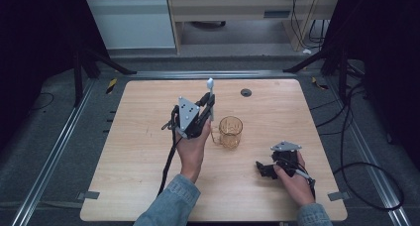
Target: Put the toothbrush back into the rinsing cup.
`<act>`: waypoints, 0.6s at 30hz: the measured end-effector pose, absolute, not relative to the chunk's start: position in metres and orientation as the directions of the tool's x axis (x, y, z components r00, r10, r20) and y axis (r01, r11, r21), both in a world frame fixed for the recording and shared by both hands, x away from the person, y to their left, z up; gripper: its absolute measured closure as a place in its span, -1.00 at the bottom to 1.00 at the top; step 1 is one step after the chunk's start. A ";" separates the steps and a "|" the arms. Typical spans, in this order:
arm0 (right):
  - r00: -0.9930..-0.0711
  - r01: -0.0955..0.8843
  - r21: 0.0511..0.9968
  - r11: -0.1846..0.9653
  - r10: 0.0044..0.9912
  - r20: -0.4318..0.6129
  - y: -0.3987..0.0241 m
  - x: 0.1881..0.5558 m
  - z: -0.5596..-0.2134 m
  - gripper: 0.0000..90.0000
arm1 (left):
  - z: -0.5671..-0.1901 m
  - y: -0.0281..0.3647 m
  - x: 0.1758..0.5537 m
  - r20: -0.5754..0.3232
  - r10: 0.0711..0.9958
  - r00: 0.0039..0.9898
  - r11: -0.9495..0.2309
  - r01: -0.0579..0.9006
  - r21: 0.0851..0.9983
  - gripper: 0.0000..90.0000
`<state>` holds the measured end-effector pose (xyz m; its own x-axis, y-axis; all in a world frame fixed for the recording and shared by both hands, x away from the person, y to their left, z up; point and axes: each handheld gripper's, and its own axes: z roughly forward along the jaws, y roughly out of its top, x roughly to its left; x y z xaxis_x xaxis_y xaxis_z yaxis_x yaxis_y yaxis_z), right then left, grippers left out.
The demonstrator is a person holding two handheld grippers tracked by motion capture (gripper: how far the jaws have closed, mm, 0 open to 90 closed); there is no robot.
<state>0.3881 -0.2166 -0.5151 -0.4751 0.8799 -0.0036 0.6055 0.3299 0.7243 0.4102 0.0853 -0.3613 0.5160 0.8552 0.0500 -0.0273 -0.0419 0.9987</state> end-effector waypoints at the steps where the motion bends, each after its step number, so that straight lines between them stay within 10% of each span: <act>1: -0.475 0.605 0.724 0.330 0.880 -0.004 -0.217 0.388 -0.515 -0.99 | -0.364 0.085 0.410 0.043 0.855 0.517 -0.034 -0.027 0.999 0.76; 18: -0.476 0.605 0.724 0.331 0.879 -0.005 -0.217 0.388 -0.515 -0.99 | -0.399 0.081 0.416 0.002 0.849 0.529 -0.008 0.008 1.000 0.76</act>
